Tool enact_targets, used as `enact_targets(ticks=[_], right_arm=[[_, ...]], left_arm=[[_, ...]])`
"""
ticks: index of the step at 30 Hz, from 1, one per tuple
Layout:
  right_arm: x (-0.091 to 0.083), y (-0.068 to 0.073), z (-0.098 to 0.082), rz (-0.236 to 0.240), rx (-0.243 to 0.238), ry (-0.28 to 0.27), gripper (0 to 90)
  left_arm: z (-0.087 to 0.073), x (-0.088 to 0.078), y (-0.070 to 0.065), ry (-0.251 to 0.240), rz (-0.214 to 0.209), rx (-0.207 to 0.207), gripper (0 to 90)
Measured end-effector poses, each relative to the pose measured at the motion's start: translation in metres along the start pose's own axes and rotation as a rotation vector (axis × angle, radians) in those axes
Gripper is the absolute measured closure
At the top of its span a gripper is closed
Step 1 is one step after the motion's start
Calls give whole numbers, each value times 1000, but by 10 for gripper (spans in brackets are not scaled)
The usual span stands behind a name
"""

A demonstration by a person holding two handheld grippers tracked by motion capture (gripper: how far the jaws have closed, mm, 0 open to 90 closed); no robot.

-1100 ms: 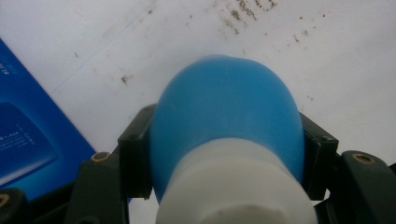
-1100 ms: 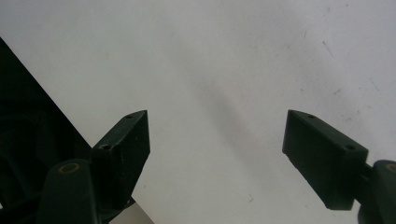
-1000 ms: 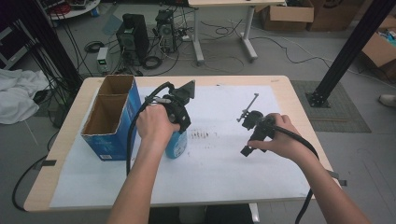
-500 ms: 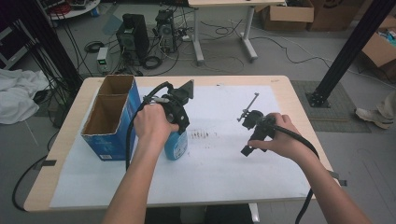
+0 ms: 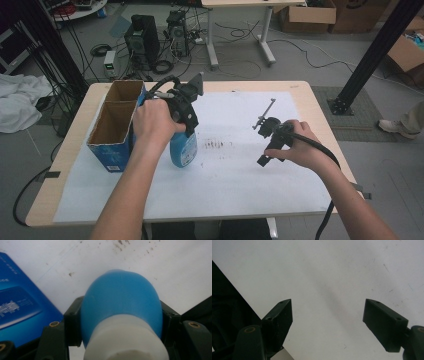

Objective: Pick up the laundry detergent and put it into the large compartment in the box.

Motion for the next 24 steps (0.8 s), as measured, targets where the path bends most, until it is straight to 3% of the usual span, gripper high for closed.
enact_targets(ticks=[7, 17, 24], right_arm=[[-3, 0, 3, -2, -5, 0, 238], [-3, 3, 5, -5, -9, 6, 241], [-6, 4, 5, -10, -13, 4, 242]], left_arm=[[-8, -41, 6, -23, -11, -15, 381], [-23, -95, 22, -76, -15, -71, 381], [-34, -124, 38, -110, -30, -137, 381]])
Point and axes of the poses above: each handheld gripper's, and its own axes: x roughly forward along the jaws, z roughly out of its top, y roughly to its left, the point moved 8 cm from there along x, roughly forward along the jaws, and after that the axes turned 6 degrees about y, right-handed, at the moved point
